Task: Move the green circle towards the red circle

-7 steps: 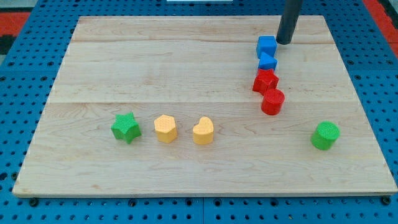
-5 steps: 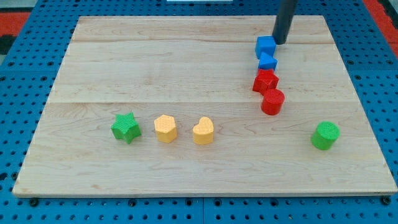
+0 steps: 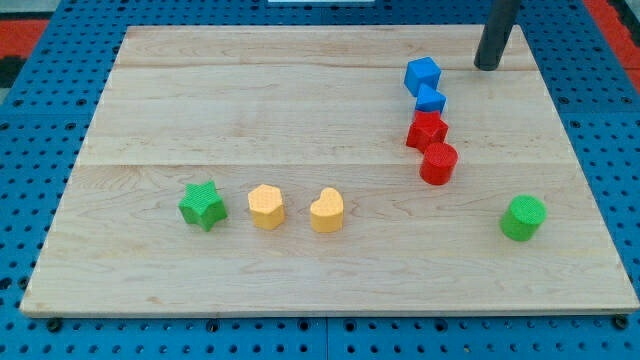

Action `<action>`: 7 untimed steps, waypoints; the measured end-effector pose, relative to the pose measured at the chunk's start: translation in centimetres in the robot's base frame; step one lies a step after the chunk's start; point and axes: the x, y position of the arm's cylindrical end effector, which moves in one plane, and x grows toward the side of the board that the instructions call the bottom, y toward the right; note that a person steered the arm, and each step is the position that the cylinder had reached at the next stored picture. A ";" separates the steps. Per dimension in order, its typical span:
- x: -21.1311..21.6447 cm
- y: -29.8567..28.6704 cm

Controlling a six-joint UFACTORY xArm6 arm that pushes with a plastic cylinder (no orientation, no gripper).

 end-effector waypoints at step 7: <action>20.4 1.7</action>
